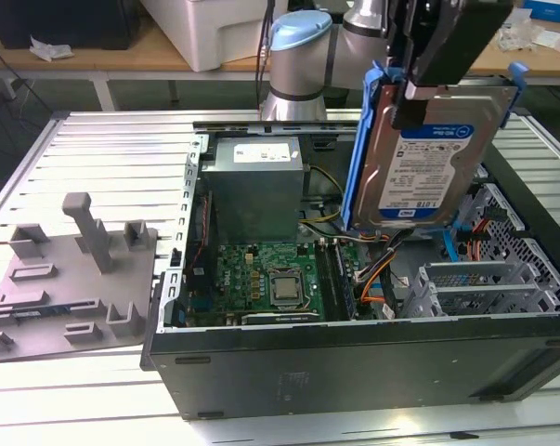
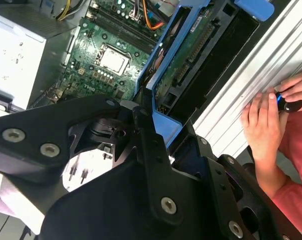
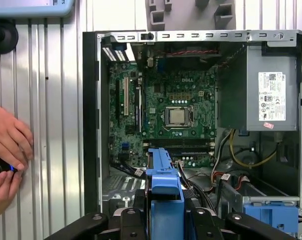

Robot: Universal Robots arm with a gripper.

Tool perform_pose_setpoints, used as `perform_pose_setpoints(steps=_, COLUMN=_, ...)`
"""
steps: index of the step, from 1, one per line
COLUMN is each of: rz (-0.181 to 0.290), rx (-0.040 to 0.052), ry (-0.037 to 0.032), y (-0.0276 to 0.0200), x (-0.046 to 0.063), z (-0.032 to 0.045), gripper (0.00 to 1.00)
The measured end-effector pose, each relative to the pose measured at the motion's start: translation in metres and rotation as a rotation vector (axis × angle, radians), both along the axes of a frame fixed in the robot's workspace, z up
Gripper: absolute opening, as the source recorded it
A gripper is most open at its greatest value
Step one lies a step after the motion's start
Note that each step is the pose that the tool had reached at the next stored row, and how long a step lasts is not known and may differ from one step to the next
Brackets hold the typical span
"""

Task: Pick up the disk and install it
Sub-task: 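Insert the disk into the insertion slot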

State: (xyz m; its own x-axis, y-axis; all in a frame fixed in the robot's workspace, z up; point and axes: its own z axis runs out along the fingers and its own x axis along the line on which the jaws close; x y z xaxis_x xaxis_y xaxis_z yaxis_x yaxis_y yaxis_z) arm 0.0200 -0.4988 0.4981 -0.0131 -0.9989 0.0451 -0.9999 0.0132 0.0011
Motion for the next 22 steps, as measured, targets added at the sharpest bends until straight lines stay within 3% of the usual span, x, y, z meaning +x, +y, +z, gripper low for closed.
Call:
perform_pose_setpoints(steps=13, rz=-0.001, rx=0.0033, ry=0.0, y=-0.0151, x=0.03, z=-0.0037, gripper=0.36)
perform_pose_setpoints(steps=22, rz=-0.001, rx=0.0071, ry=0.0, y=-0.0259, x=0.057, z=-0.0071, gripper=0.36)
